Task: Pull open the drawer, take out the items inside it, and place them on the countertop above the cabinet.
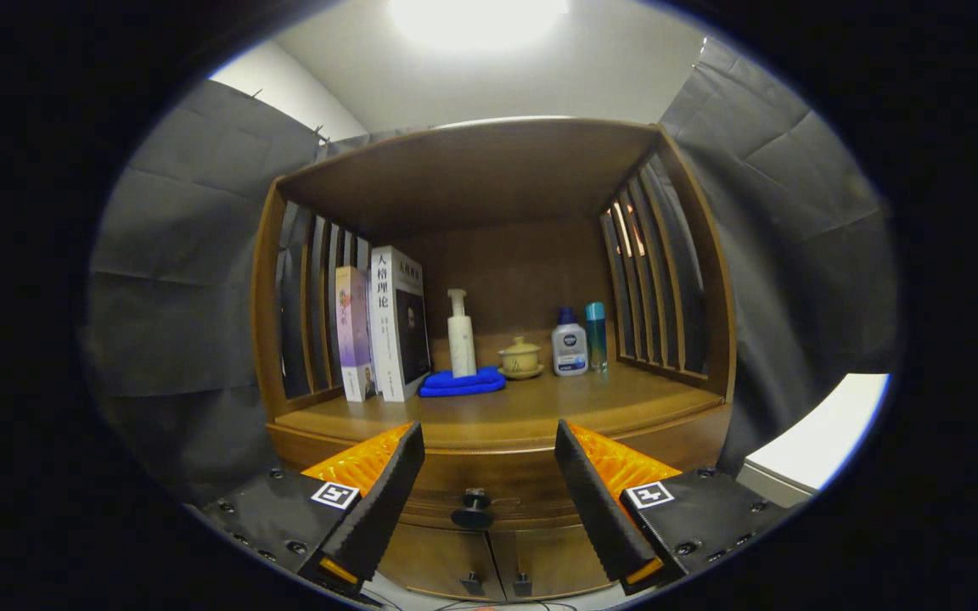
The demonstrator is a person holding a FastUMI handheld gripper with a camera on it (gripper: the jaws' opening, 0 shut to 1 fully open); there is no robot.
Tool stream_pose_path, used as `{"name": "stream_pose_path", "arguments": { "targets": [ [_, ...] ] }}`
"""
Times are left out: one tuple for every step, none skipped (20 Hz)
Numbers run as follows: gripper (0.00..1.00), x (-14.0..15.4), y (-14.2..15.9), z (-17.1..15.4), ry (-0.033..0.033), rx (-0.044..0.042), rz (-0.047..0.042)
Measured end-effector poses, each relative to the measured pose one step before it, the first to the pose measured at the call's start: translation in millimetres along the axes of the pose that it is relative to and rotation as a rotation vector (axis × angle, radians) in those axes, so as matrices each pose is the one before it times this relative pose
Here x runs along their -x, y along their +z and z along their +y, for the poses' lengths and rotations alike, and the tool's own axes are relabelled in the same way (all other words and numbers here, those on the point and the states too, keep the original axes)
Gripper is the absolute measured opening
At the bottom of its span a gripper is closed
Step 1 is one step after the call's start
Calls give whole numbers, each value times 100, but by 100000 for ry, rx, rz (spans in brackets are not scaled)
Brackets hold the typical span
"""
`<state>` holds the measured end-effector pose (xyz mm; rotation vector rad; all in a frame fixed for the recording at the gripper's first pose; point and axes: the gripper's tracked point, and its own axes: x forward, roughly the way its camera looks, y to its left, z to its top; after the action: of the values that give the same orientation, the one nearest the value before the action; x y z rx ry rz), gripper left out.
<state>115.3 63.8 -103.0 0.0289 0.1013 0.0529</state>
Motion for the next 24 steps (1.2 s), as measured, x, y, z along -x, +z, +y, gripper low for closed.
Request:
{"name": "stream_pose_path", "arguments": {
  "targets": [
    [98,-583,-1016,396,412,337,1439],
    [98,-614,-754,357,523,535,1122],
    [98,-574,-823,224,106,566,949],
    [98,-442,-782,159,-42,580,754],
    [98,-399,-880,277,209,376,1009],
    [98,-385,-750,184,185,253,971],
    [98,-461,-977,176,136,282,1177],
    [98,-292,-869,29,-20,-52,1490],
    [98,-320,-983,162,203,-309,1465],
    [98,-350,-696,38,-255,-430,1173],
    [98,-285,-860,-41,-260,-351,1537],
    [98,-172,-762,-28,-2,-253,1762],
    [98,-358,-716,-12,282,-193,1595],
    [92,-127,-302,-9,-347,-460,1078],
    [86,-580,-405,-202,-158,-639,1139],
    [79,-72,-134,-94,46,-612,461],
    [75,-230,-350,332,704,-828,829],
    [70,-318,-182,-144,-682,399,881],
    [65,-120,-89,253,856,-375,423],
    [60,195,-369,296,408,-234,1489],
    [55,-362,33,28,-148,-133,-103],
    [51,-132,-131,-241,-697,-352,271],
    [44,143,1,61,-103,-795,353],
    [38,144,120,-48,-871,-1460,-343]
  ]
}}
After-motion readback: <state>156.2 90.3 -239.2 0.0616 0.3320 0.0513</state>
